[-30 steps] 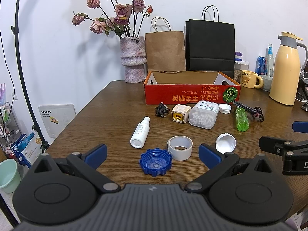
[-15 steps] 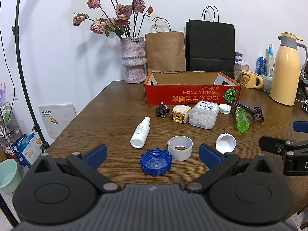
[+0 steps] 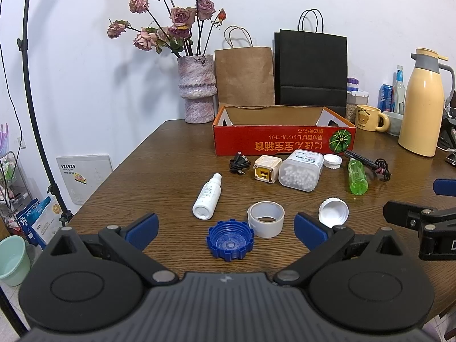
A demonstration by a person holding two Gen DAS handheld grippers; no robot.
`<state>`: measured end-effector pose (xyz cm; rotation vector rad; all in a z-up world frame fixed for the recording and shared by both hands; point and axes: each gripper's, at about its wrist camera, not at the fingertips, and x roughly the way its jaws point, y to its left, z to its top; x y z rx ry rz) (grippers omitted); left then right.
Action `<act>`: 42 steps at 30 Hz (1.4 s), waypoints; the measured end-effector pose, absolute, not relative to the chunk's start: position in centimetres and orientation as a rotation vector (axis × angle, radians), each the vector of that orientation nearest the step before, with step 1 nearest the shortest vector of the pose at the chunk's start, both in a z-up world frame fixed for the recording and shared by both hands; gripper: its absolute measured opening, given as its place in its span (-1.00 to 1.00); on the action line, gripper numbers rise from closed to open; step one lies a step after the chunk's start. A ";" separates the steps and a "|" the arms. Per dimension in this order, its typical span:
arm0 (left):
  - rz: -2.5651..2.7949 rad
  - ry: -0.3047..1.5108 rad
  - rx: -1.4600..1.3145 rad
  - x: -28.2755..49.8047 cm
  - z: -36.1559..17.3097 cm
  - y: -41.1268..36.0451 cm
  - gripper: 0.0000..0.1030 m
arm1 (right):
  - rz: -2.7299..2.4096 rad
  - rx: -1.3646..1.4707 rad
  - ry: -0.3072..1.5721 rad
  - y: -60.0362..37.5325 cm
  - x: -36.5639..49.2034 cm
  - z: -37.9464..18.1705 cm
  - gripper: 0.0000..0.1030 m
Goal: Organize rigid objects
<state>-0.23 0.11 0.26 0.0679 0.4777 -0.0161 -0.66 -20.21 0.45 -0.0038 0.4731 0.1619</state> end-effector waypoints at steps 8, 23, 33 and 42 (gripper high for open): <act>-0.016 0.476 0.068 -0.2 0.3 0.1 1.00 | 0.162 -0.005 0.469 -20.1 -0.8 0.4 1.00; -0.016 0.473 0.069 -0.4 0.6 0.1 1.00 | 0.164 -0.006 0.465 -20.0 -0.9 0.5 1.00; -0.017 0.472 0.070 -0.4 0.8 0.0 1.00 | 0.165 -0.007 0.460 -19.9 -1.0 0.7 1.00; -0.017 0.471 0.070 -0.5 0.8 0.0 1.00 | 0.167 -0.007 0.454 -20.0 -1.0 0.7 1.00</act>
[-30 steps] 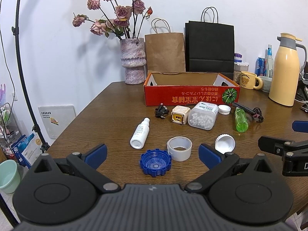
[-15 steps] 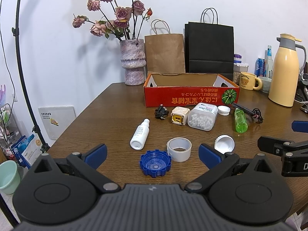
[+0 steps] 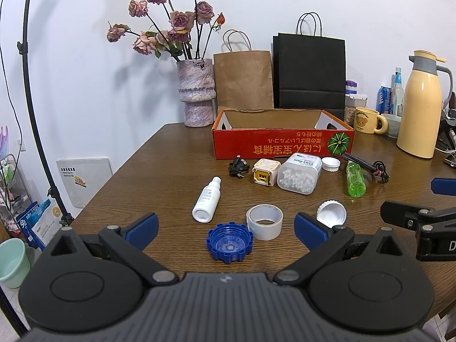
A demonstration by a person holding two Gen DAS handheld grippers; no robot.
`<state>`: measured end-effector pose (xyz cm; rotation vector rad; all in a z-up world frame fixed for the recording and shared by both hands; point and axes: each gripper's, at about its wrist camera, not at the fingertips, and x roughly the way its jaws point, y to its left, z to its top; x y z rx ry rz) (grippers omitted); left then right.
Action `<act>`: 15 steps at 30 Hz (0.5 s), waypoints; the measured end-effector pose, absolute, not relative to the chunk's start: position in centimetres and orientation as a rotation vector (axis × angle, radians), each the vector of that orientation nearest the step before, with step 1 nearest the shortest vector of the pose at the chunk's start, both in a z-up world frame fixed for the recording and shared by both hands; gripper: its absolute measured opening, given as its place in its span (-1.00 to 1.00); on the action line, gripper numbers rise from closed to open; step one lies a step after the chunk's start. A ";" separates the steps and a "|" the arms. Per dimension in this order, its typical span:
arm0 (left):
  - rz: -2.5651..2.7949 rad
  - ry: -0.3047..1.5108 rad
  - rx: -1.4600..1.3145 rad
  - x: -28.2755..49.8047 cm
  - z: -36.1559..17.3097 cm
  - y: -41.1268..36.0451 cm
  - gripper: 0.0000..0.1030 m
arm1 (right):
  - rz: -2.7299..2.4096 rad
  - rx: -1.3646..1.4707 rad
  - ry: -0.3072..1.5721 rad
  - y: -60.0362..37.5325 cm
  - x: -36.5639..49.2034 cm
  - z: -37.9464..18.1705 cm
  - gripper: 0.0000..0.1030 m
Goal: Organize rigid objects
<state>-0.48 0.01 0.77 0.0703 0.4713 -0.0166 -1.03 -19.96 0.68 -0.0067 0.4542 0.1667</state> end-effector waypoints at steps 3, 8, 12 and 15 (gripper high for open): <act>-0.016 0.471 0.070 -0.5 0.8 0.0 1.00 | 0.167 -0.006 0.454 -20.0 -1.1 0.6 1.00; -0.017 0.471 0.070 -0.5 0.7 0.0 1.00 | 0.167 -0.007 0.454 -19.9 -1.0 0.6 1.00; -0.016 0.470 0.070 -0.5 0.7 0.0 1.00 | 0.167 -0.007 0.454 -19.9 -1.1 0.6 1.00; -0.016 0.470 0.070 -0.5 0.7 0.0 1.00 | 0.167 -0.007 0.455 -19.9 -1.0 0.6 1.00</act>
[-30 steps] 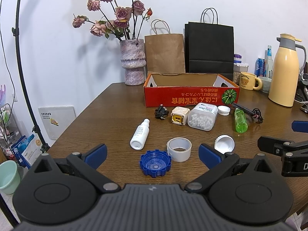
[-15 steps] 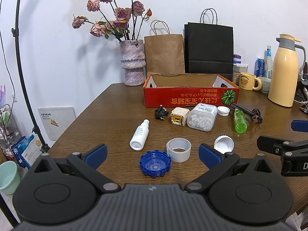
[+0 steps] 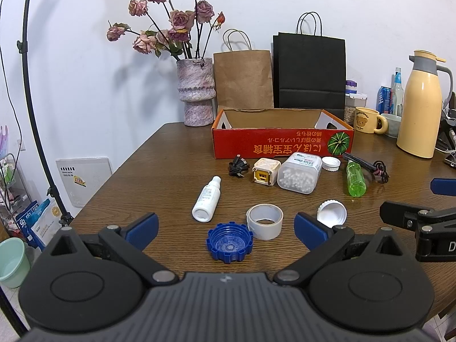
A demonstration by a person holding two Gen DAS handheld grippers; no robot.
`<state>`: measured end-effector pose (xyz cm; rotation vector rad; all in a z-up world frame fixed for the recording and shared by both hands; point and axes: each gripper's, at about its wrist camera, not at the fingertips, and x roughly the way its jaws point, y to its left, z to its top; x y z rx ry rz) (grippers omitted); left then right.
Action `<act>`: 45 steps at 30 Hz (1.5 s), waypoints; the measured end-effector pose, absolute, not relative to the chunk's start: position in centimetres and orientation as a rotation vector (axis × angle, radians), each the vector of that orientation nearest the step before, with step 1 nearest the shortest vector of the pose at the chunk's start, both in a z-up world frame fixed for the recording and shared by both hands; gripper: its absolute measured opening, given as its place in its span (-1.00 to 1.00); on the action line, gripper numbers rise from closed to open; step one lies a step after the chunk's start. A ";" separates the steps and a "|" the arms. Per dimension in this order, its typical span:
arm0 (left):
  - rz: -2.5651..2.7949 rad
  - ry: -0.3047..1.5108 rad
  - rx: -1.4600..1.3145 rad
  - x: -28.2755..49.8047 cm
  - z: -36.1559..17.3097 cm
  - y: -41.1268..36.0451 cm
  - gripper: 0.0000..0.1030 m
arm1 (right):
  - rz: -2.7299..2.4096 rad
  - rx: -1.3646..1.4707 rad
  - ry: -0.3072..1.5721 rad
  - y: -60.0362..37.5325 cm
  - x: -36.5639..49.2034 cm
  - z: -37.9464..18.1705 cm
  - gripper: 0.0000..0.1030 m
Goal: Organize rigid objects
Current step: 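Grasp the large blue bottle cap with the left tool while the right tool approaches the white cap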
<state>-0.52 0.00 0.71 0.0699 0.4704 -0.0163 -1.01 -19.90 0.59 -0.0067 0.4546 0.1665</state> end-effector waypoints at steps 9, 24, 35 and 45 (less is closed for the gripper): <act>-0.018 0.483 0.067 -0.3 0.7 0.1 1.00 | 0.169 -0.010 0.465 -19.6 -0.7 0.0 1.00; 0.009 0.577 0.032 3.3 -2.5 2.2 1.00 | 0.172 -0.033 0.539 -18.3 2.1 -2.1 1.00; -0.012 0.628 0.035 5.7 -4.4 2.2 1.00 | 0.168 -0.042 0.586 -17.6 4.2 -3.3 1.00; -0.033 0.649 0.034 6.9 -5.1 1.9 0.82 | 0.174 -0.039 0.609 -17.4 5.3 -4.0 1.00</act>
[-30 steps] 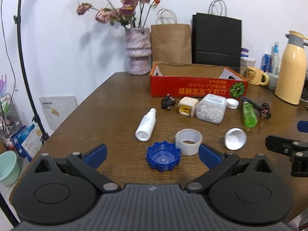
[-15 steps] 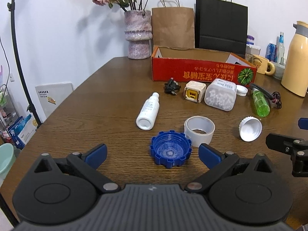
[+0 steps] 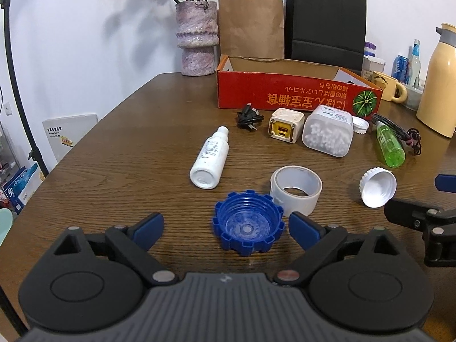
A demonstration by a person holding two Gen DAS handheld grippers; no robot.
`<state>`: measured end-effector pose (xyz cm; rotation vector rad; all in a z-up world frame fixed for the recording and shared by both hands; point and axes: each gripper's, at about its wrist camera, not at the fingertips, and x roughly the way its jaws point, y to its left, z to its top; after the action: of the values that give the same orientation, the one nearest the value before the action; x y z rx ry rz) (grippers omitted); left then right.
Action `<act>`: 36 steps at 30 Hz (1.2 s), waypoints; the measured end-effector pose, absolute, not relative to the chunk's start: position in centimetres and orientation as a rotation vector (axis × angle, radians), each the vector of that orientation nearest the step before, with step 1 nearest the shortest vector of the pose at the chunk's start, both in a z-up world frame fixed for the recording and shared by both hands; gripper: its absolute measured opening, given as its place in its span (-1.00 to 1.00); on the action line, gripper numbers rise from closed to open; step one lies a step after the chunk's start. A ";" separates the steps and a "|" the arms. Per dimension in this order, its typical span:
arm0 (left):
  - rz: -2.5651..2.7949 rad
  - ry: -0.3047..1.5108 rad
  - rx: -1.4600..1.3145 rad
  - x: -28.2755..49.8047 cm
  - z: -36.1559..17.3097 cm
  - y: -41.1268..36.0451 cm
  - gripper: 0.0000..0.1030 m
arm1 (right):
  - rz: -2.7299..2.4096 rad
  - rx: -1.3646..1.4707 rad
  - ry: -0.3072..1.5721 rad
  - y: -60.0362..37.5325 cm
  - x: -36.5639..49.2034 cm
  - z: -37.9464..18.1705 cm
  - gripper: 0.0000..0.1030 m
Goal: Organize rigid objects
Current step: 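Grasp the large blue bottle cap with the left tool while the right tool approaches the white cap, then grasp the white screw cap with the right tool while the left tool holds the blue cap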
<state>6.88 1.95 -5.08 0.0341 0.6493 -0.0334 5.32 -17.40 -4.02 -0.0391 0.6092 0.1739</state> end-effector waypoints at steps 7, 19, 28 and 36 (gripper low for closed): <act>-0.059 0.657 0.037 7.2 -5.4 1.6 0.07 | 0.181 -0.039 0.619 -17.3 5.9 -4.2 1.00; -0.033 0.622 0.019 7.0 -4.6 2.7 0.07 | 0.162 -0.063 0.648 -16.4 7.9 -5.0 1.00; -0.026 0.598 0.021 7.0 -3.8 3.1 0.07 | 0.174 -0.093 0.672 -15.4 9.4 -5.5 0.74; -0.028 0.585 0.021 7.0 -3.5 3.1 0.07 | 0.222 -0.057 0.681 -15.4 9.8 -5.6 -0.03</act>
<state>7.00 3.06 -3.45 0.0209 0.5850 -0.0282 9.83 -15.40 -5.65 -0.0572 0.6809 0.2225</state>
